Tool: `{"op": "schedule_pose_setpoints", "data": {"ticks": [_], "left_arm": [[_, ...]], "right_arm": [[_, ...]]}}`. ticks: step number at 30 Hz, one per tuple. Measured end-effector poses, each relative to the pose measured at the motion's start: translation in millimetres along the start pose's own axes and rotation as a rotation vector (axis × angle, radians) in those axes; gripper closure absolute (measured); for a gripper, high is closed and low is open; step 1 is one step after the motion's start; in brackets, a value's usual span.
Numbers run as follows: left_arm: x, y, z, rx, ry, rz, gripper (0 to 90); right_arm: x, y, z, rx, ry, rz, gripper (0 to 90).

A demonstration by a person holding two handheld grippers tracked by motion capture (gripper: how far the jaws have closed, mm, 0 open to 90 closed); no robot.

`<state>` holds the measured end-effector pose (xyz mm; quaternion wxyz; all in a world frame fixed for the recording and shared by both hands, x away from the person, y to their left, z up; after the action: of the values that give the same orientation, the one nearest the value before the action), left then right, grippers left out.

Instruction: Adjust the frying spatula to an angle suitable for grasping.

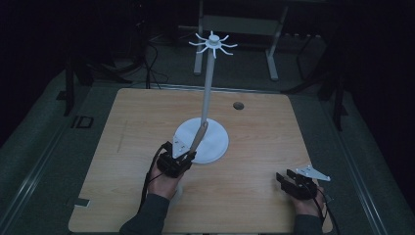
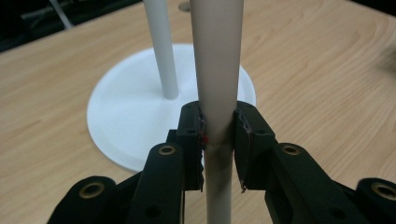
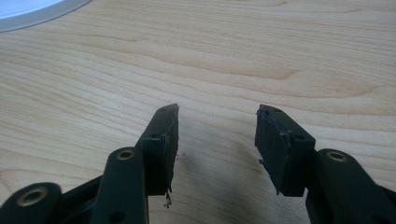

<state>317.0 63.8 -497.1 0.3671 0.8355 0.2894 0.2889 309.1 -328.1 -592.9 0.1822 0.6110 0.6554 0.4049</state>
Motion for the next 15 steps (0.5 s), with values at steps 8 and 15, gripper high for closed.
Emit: {"op": "schedule_pose_setpoints", "data": {"ticks": [8, 15], "left_arm": [[-1.8, 8.1, -4.5, -0.044, 0.035, 0.018, 74.3], [-0.8, 13.0, -6.1, -0.078, 0.064, -0.006, 74.3]], "right_arm": [[0.0, 0.0, -0.1, -0.001, 0.000, 0.001, 49.2], [0.3, 0.1, 0.2, -0.001, -0.001, 0.000, 49.2]]}}
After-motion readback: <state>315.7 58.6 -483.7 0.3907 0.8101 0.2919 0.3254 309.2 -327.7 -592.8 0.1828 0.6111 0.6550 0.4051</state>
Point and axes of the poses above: each handheld gripper's, and its own axes: z roughly forward along the jaws, y roughly out of its top, x roughly to its left, the point moved 4 cm from there along z, roughly forward along the jaws, and after that the axes turned 15 degrees about z, right-handed, at the moved point
